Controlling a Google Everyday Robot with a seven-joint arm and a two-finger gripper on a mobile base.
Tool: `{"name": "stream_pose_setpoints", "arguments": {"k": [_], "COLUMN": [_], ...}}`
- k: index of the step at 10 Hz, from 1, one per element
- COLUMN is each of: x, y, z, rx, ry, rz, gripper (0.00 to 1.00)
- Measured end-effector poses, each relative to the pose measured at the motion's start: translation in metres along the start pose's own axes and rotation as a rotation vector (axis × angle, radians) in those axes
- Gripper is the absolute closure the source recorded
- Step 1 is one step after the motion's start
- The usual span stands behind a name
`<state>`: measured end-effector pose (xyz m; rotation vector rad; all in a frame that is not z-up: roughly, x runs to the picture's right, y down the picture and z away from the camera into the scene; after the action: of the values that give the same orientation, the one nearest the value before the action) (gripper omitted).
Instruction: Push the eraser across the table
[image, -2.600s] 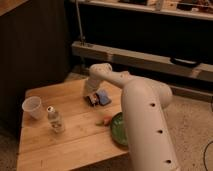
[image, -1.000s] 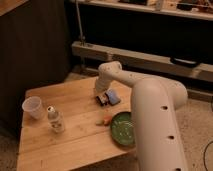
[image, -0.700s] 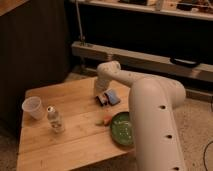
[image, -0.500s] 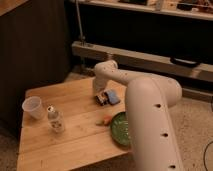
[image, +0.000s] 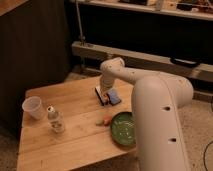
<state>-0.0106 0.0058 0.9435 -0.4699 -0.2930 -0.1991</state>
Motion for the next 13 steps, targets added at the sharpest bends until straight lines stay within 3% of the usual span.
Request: {"name": "stream_pose_setpoints", "arguments": {"k": [1, 3, 5, 6, 7, 9, 11, 13], "x": [0.001, -0.018, -0.071, -0.088, -0.104, -0.121, -0.099, -0.094], "y": [0.001, -0.001, -0.004, -0.002, 0.001, 0.008, 0.016, 0.012], "z": [-0.002, -0.005, -0.009, -0.011, -0.009, 0.003, 0.029, 0.038], "rx": [0.003, 0.012, 0.003, -0.003, -0.022, -0.059, -0.084, -0.084], "ry": [-0.017, -0.093, -0.236, -0.278, -0.296, -0.285, -0.247, -0.239], "rz": [-0.003, -0.030, -0.091, -0.117, -0.152, -0.191, -0.181, -0.174], "gripper": [1.00, 1.00, 1.00, 1.00, 1.00, 1.00, 1.00, 1.00]}}
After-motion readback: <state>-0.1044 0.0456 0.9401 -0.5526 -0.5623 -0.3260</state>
